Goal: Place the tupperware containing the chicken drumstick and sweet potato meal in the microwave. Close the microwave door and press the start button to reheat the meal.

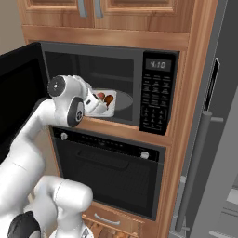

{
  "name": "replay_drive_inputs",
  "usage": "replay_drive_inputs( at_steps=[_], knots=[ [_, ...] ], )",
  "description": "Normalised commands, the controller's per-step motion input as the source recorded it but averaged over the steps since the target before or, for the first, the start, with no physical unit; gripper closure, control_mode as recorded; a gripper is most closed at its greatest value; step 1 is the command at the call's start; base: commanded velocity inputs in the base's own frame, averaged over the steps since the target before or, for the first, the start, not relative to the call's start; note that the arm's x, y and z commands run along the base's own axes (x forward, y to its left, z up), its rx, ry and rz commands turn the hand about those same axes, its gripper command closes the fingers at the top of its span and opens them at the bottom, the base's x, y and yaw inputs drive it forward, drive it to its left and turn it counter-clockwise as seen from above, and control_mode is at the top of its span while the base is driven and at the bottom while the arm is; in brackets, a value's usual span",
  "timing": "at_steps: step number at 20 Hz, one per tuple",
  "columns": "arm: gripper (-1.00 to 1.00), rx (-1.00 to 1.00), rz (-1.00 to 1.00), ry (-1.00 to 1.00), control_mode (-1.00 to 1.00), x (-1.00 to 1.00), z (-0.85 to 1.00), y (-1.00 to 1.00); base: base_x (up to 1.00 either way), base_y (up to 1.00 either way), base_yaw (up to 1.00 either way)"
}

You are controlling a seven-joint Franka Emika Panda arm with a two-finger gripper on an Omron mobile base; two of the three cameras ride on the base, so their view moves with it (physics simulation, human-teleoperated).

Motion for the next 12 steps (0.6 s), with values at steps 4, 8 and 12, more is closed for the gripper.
replay_drive_inputs(
  at_steps=[4, 8, 12],
  knots=[
    [-1.00, -0.08, 0.20, 0.00, -1.00, -1.00, 0.23, 0.26, 0.00, 0.00, 0.00],
    [-1.00, -0.12, 0.26, 0.00, -1.00, -1.00, 0.26, 0.31, 0.00, 0.00, 0.00],
    [-1.00, -0.25, 0.29, -0.06, -1.00, -1.00, 0.60, 0.37, 0.00, 0.00, 0.00]
  ],
)
